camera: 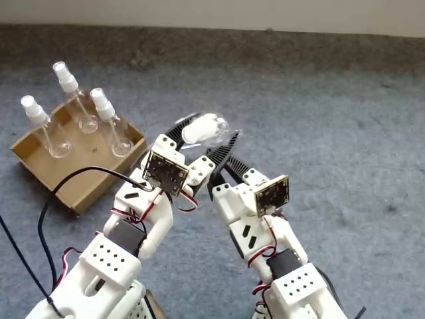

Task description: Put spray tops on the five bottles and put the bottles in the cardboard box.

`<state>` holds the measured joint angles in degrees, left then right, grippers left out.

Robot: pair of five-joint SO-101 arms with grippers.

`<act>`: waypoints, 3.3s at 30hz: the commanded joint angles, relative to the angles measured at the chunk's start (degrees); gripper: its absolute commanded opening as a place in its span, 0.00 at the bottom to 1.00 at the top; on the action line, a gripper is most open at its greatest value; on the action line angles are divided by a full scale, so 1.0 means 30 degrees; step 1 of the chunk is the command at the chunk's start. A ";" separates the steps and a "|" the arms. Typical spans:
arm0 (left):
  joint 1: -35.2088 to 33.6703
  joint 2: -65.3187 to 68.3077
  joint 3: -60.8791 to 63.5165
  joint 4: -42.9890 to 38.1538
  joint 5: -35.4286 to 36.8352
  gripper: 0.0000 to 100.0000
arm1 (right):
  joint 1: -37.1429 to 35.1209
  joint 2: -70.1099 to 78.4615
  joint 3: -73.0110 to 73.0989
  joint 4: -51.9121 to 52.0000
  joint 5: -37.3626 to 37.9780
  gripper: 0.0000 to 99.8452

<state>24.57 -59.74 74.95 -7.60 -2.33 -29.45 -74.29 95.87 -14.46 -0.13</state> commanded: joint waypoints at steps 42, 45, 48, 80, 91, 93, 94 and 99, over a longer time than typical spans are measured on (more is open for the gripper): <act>-1.1941 -0.2593 -0.2505 1.2659 -0.0029 0.11 | 0.0454 -0.0161 0.3209 0.2916 0.0176 0.00; -1.1971 -0.4821 -0.0835 1.2718 -0.0117 0.11 | 0.0454 -0.0161 0.3209 0.2916 0.0176 0.00; -1.2176 -0.7575 0.1040 1.2689 -0.0147 0.11 | 0.0454 -0.0161 0.3209 0.2916 0.0176 0.00; -1.7040 0.2681 -0.2330 0.7648 -0.0176 0.12 | 0.0454 -0.0161 0.3209 0.3824 0.0176 0.00; -1.7040 0.7663 -0.2359 0.2784 -0.0176 0.12 | 0.0454 -0.0161 0.3209 0.3824 0.0176 0.00; -1.7040 0.8425 -0.2359 0.1934 -0.0176 0.12 | 0.0454 -0.0161 0.3209 0.3824 0.0176 0.00; -1.7040 0.8747 -0.2359 0.1612 -0.0176 0.12 | 0.0454 -0.0161 0.3209 0.3824 0.0176 0.00; -1.7040 1.0066 -0.2476 0.0498 -0.0176 0.12 | 0.0454 -0.0161 0.3209 0.3824 0.0176 0.00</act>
<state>-25.80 -31.16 71.34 -2.33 -2.33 -29.01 -74.29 95.87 -3.21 -0.22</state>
